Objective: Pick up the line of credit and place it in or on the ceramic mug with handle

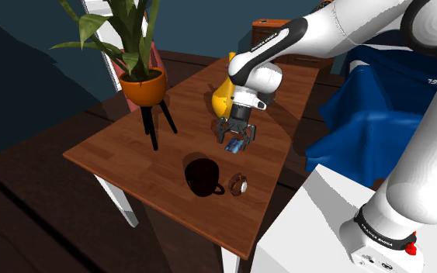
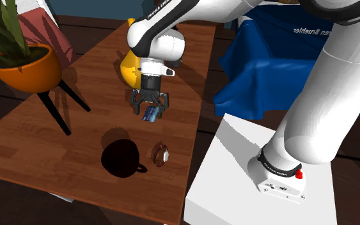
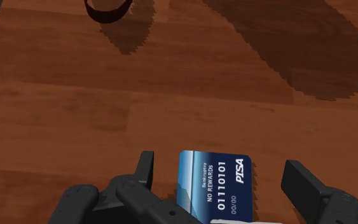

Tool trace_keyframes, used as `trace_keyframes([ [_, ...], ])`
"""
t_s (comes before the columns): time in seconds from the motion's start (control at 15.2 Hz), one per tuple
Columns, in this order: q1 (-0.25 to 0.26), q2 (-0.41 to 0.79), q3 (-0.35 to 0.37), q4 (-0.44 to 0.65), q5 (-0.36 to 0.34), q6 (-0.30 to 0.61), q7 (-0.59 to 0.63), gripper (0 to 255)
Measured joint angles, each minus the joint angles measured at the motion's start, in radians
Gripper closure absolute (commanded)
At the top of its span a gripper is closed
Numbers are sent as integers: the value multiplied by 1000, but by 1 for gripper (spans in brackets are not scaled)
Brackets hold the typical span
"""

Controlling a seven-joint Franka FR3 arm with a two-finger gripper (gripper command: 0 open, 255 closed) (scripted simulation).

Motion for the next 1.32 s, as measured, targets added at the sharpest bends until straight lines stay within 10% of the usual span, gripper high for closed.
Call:
trace_keyframes([
  [0.26,1,2,1,0,1,2,0,0],
  [0.33,1,2,1,0,1,2,0,255],
  [1.32,-2,-33,-3,14,-11,-41,24,255],
])
